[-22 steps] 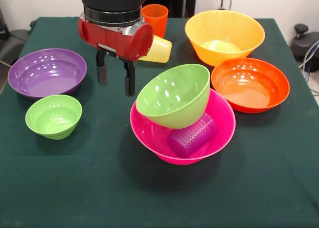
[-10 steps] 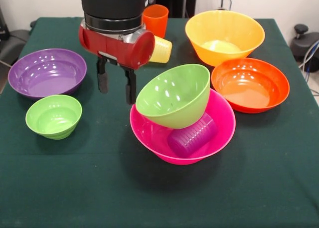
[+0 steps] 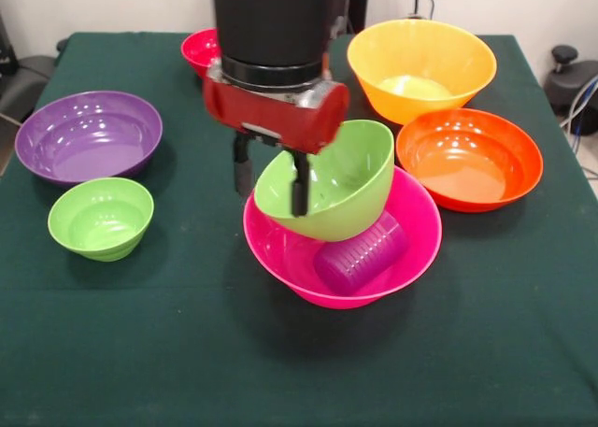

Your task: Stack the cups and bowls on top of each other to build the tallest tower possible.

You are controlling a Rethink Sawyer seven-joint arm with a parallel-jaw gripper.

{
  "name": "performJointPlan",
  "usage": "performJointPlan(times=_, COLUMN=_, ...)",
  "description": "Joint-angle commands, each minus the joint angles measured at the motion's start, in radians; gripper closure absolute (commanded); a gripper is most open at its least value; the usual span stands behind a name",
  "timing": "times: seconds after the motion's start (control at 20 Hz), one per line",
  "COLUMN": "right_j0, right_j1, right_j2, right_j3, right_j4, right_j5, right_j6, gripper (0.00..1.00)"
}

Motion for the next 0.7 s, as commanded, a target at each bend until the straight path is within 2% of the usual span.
performJointPlan(times=0.05, right_j0=0.052, right_j1=0.036, right_j2=0.018, right_j3=-0.026, right_j4=-0.028, right_j5=0.14, right_j6=-0.046, gripper=0.0)
performJointPlan(times=0.7, right_j0=0.061, right_j1=-0.015, right_j2=0.007, right_j3=0.004, right_j4=0.004, right_j5=0.181, right_j6=-0.032, gripper=0.0)
